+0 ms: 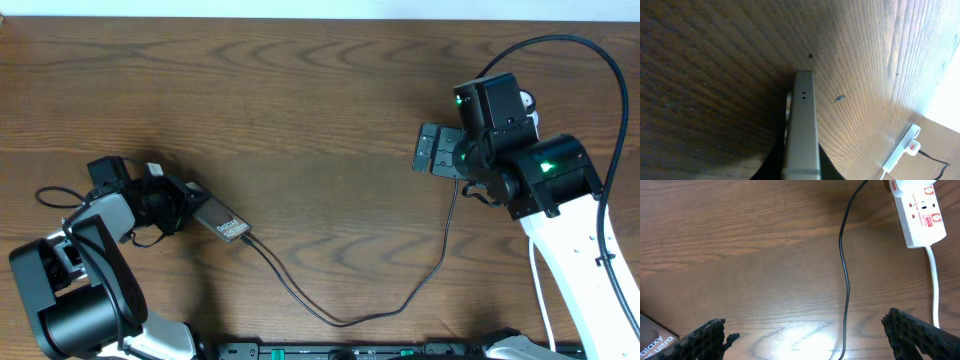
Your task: Plug charger to phone and switch on socket
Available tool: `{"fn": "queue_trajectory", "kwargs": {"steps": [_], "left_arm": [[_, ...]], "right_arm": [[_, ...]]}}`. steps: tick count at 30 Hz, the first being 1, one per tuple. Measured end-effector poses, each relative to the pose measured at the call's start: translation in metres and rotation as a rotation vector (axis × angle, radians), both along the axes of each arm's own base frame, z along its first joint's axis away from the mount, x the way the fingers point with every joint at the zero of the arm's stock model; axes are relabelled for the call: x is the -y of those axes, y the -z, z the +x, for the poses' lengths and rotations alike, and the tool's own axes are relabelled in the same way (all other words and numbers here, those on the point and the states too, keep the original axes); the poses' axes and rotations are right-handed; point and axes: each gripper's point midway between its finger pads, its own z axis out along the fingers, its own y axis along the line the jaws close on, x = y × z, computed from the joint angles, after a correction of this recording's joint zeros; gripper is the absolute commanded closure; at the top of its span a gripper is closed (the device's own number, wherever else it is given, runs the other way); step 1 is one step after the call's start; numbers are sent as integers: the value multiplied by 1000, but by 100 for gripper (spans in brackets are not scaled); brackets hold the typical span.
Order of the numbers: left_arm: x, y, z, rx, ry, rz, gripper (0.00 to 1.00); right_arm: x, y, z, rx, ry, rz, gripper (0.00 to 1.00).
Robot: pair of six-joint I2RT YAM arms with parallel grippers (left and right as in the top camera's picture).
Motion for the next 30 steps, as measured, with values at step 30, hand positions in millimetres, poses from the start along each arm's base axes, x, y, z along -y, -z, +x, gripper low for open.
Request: {"fn": "queue_trajectory", "kwargs": {"steps": [30], "left_arm": [[3,-6,-10,-57,7,-13,56]], "right_arm": [[-1,1,-1,-7,-4,5,1]]}}
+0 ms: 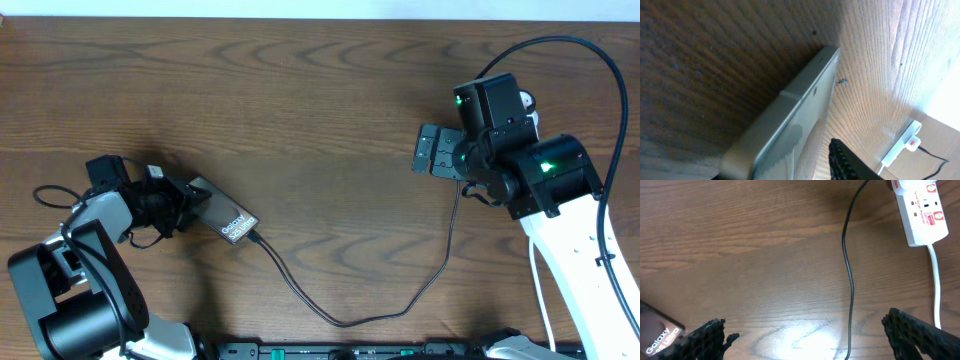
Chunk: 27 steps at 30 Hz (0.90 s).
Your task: Plug charger to phone and switch on socket
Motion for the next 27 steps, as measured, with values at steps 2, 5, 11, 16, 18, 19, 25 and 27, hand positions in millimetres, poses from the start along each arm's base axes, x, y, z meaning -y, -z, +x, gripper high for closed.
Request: {"fn": "queue_trajectory", "kwargs": {"steps": [2,5,11,16,18,19,25,27], "left_arm": [[1,-1,-1,-7,0,-4,54],[2,-1,-4,-25,0,-11,53],[5,-1,-10,-52,0,-25,52],[5,-1,-11,-62,0,-29,51],[7,-1,-14,-77,-1,-36,52],[7,-1,-15,-80,0,-38,52],[9,-1,-20,-104,-1,-50,50],[11,-1,-23,-119,0,-58,47]], "right_arm": [[0,0,0,-1,-1,2,1],[-1,0,0,-2,-2,4,1],[-2,0,-1,-5,-5,13,1],[-3,1,-2,-9,-6,15,1],[-2,1,-2,-10,-6,14,1],[-2,1,-2,-10,-6,14,1],[-3,1,-2,-11,-6,14,1],[-3,1,-2,-10,-6,14,1]]}}
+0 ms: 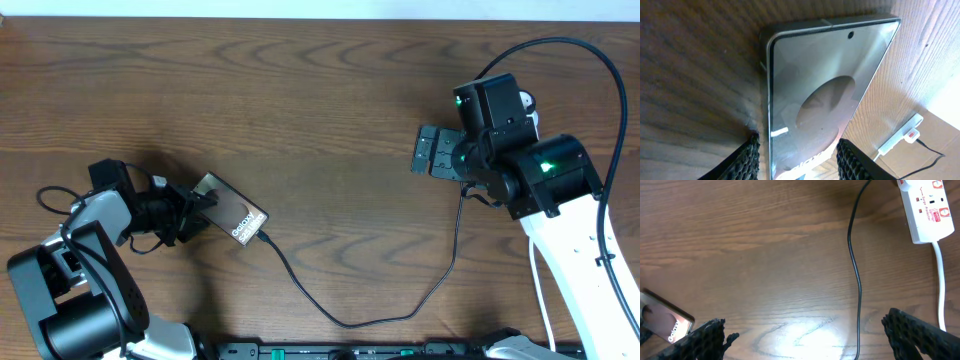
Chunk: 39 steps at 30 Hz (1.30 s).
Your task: Plug charger to phone and switch on socket
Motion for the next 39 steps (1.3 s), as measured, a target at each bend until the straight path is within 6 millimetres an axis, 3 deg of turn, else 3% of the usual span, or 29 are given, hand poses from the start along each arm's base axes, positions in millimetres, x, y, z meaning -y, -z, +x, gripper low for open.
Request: {"fn": "queue_trajectory", "kwargs": {"steps": [17,26,33,39], "left_arm": [[1,-1,-9,-26,33,11,44],[-11,-7,-16,-29,80,130,38],[-20,-46,-6,9,148,306,37],[-8,-86,9,81,254,471,37]], "right_arm": [[0,0,0,-1,0,0,1],[-1,-1,2,8,0,3,1],[-2,6,5,-12,0,-5,1],[-4,15,10,-37,0,-14,1]]}}
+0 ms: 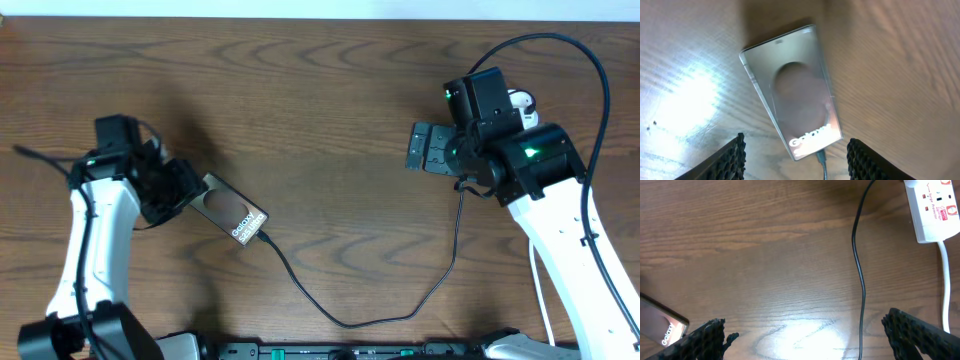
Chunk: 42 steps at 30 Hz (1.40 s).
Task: Plug charger to phone and switch on socket
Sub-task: 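Open the left gripper and raise it off the phone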
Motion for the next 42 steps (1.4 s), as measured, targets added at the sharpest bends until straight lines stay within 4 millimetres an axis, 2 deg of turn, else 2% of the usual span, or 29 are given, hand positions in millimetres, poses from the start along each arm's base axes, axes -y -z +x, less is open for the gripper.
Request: {"fn": "queue_trajectory", "kwargs": {"steps": [6,13,20,26,27,28,36,38,42], "left_arm": [[28,-25,4,36,184,156,37],[66,-38,2,92,376,328,37],[87,-54,5,188,475,462,37],[85,-62,10,231,461,503,36],[85,-62,10,231,460,504,29],[84,-62,10,231,463,505,27],[83,-63,11,231,460,512,25],[83,-63,11,231,460,512,14],[83,-63,11,231,459,515,13]], "right_arm": [[-1,9,3,-29,-1,-10,1],[-2,14,4,-45,-1,-15,1],[-1,15,2,-52,-1,-18,1],[-1,15,2,-53,-1,-18,1],[-1,15,2,-53,-1,-18,1],[-1,15,2,-53,-1,-18,1],[-1,15,2,-53,-1,-18,1],[-1,15,2,-54,-1,-18,1],[-1,15,2,-54,-1,-18,1]]}}
